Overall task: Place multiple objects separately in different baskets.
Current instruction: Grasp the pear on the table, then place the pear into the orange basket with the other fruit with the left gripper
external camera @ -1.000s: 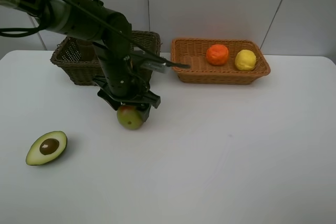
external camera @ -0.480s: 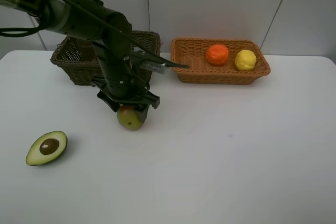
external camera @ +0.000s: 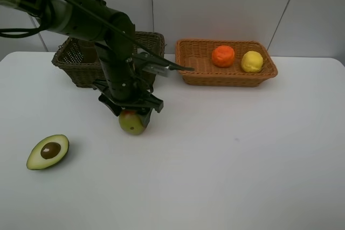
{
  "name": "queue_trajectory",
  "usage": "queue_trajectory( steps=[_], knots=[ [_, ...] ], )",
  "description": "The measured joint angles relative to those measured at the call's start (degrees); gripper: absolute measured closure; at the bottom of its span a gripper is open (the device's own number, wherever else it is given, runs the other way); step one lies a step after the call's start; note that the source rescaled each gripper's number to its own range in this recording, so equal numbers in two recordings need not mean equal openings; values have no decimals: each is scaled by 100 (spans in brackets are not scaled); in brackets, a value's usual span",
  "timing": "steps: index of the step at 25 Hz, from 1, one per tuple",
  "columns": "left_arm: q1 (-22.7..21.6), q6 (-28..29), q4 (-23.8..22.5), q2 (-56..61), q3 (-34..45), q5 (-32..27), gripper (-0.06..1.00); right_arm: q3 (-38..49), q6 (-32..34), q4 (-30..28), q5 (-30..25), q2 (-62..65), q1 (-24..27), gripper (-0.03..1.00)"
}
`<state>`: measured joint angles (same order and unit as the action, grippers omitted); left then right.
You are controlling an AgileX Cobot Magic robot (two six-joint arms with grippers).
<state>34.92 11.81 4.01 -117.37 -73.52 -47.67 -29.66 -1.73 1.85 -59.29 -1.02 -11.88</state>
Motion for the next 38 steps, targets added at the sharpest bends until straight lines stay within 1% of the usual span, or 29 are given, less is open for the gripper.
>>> queue_trajectory(
  steps=[6, 14, 16, 18, 23, 25, 33, 35, 38],
  knots=[
    [0, -39, 5, 6, -292, -695, 4, 0, 0, 0, 0, 0, 0, -3],
    [0, -257, 12, 17, -1137, -1740, 4, 0, 0, 0, 0, 0, 0, -3],
    [0, -362, 78, 17, -1410, -2030, 4, 0, 0, 0, 0, 0, 0, -3],
    [0, -499, 238, 17, -1678, -2156, 4, 0, 0, 0, 0, 0, 0, -3],
    [0, -813, 827, 17, -2363, -2166, 4, 0, 0, 0, 0, 0, 0, -3],
    [0, -898, 980, 17, -2597, -2173, 4, 0, 0, 0, 0, 0, 0, -3],
    [0, -1104, 995, -62, -3754, -2160, 4, 0, 0, 0, 0, 0, 0, -3],
    [0, -1181, 995, -223, -4047, -2003, 4, 0, 0, 0, 0, 0, 0, -3],
    [0, -1382, 995, -545, -4431, -1530, 4, 0, 0, 0, 0, 0, 0, -3]
  ],
)
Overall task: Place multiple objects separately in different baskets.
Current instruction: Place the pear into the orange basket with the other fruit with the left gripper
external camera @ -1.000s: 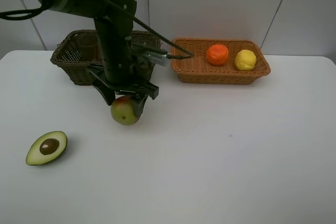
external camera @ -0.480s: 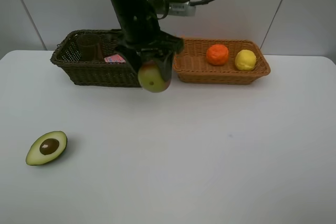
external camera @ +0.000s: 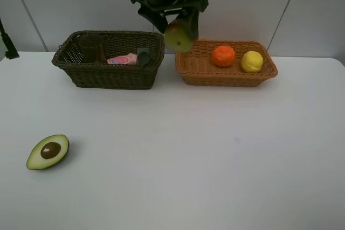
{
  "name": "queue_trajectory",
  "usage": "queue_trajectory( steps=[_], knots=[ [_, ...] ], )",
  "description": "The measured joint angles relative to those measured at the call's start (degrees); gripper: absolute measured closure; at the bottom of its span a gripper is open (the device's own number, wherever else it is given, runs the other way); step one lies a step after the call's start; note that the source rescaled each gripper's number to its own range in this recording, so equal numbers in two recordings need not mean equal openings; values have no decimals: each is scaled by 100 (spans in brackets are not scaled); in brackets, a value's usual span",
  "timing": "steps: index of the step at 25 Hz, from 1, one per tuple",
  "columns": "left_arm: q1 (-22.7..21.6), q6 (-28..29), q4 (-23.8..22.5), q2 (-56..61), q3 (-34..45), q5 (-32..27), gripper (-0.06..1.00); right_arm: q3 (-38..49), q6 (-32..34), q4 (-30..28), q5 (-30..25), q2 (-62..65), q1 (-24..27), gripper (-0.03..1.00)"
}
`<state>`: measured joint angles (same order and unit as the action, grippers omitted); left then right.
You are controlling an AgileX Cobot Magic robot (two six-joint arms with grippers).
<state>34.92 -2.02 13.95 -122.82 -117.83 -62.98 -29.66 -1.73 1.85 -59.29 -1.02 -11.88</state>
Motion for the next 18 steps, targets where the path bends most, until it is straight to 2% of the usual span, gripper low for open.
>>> queue_trajectory(
  steps=[11, 18],
  knots=[
    [0, -922, -81, -1026, -263, 2235, 4, 0, 0, 0, 0, 0, 0, -3],
    [0, -1018, -86, -1658, -263, 3109, 4, 0, 0, 0, 0, 0, 0, -3]
  ],
)
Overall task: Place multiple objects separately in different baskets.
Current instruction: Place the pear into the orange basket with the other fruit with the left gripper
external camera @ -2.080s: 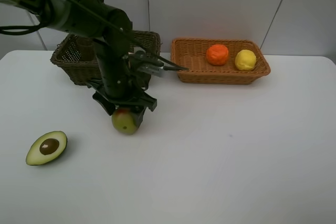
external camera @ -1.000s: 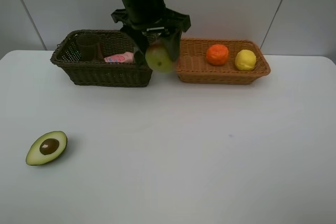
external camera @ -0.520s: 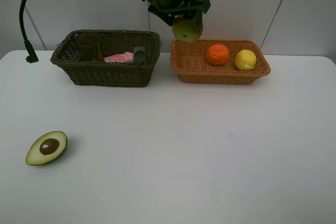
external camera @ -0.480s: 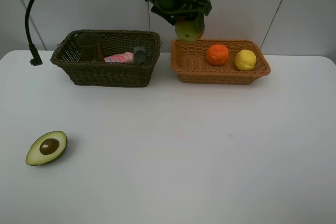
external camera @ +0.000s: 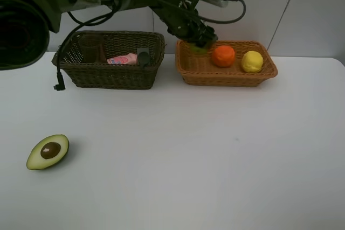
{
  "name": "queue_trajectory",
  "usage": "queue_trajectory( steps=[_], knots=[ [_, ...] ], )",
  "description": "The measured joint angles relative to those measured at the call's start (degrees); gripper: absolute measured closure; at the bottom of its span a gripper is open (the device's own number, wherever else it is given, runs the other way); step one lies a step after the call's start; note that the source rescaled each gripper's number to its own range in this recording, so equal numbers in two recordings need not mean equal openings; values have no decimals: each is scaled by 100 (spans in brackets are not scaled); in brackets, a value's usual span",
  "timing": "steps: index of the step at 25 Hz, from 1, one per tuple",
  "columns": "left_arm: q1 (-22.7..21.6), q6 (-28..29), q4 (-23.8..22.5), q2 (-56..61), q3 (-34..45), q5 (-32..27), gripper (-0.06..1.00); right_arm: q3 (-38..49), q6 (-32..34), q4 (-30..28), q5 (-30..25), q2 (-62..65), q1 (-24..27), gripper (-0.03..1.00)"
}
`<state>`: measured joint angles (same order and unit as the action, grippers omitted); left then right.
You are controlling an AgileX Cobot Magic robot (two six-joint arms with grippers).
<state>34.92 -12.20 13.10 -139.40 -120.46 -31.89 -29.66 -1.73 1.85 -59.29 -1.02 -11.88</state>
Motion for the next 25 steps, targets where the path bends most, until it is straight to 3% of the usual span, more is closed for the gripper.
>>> queue_trajectory(
  steps=[7, 25],
  knots=[
    [0, 0, -14, -293, 0, 463, 4, 0, 0, 0, 0, 0, 0, -3],
    [0, 0, -44, -402, 0, 539, 5, 0, 5, 0, 0, 0, 0, -3]
  ],
)
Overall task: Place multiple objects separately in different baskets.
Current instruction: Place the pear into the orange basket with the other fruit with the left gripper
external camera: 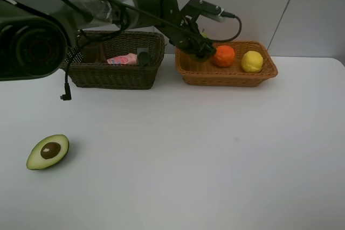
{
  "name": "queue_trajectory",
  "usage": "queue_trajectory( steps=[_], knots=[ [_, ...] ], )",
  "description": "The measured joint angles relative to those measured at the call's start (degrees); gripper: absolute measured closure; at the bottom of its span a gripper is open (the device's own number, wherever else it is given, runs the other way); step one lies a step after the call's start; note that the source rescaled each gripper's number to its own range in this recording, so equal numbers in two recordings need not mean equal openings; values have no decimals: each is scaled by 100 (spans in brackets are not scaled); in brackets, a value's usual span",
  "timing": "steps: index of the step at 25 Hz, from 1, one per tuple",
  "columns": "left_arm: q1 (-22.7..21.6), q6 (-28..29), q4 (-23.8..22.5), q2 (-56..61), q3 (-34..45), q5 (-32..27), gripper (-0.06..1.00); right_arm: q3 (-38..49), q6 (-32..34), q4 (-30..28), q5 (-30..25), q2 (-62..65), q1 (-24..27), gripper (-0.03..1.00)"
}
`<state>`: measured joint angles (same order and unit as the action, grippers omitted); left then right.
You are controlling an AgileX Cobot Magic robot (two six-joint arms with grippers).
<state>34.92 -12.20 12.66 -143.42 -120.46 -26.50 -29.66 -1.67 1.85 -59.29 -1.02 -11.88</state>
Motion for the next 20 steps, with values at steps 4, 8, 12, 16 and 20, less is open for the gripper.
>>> queue_trajectory(
  steps=[4, 8, 12, 16, 20],
  knots=[
    [0, -154, -2, 0, 0, -101, 5, 0, 0, 0, 0, 0, 0, -3],
    [0, -456, -9, 0, 0, -101, -2, 0, 6, 0, 0, 0, 0, -3],
    [0, -473, -14, 0, 0, -101, -5, 0, 12, 0, 0, 0, 0, -3],
    [0, -487, -14, 0, 0, -101, -5, 0, 12, 0, 0, 0, 0, -3],
    [0, -487, -14, 0, 0, -101, -5, 0, 12, 0, 0, 0, 0, -3]
  ],
)
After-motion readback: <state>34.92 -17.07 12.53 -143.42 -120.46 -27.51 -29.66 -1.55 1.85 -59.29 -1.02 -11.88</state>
